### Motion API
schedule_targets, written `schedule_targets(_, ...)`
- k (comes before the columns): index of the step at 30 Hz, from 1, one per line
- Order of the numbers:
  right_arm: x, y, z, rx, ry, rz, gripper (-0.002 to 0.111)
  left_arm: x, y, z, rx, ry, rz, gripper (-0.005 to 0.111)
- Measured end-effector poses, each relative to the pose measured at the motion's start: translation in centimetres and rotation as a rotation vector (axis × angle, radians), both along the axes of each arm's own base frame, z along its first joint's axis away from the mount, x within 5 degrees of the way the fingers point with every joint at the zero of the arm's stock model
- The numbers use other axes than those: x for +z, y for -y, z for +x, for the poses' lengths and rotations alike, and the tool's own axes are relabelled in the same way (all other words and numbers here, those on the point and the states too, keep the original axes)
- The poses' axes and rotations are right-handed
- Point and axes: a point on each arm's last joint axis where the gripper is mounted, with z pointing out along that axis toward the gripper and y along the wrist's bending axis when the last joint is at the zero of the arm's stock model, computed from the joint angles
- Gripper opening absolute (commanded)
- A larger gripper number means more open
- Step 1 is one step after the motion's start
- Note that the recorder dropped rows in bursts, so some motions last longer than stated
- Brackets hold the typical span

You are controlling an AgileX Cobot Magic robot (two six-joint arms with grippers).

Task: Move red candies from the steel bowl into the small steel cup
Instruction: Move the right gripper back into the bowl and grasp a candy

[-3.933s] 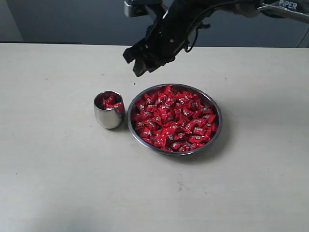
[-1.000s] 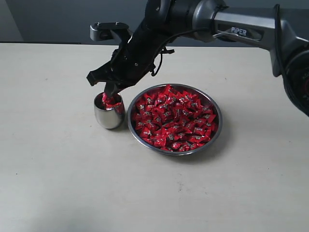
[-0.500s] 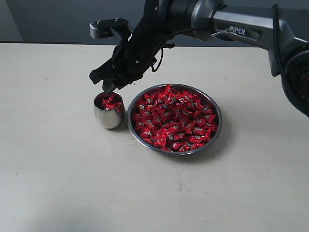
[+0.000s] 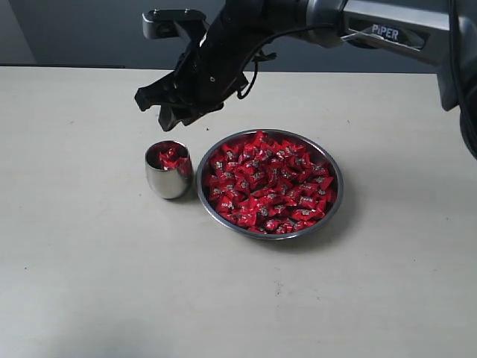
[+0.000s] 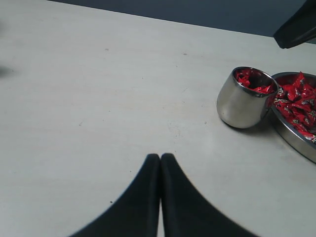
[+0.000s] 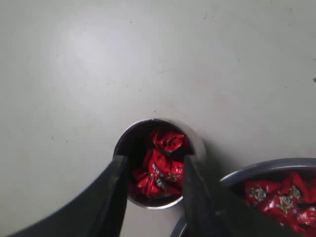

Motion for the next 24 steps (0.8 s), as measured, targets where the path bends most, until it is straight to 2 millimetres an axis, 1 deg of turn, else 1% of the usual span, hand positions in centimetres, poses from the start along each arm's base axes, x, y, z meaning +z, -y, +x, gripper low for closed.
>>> schedule_targets(6, 1.0, 0.8, -0.4, 0.001, 0.004, -0.051, 0.037, 0.0, 0.0, 0.0, 0.0, 0.0, 0.0, 0.0)
schedule_targets(9, 1.2, 1.0, -0.4, 0.006, 0.01, -0.072, 0.037, 0.0, 0.0, 0.0, 0.0, 0.0, 0.0, 0.0)
schedule_targets(24, 1.0, 1.2, -0.5, 0.03, 0.01, -0.103, 0.037, 0.0, 0.0, 0.0, 0.0, 0.0, 0.0, 0.0)
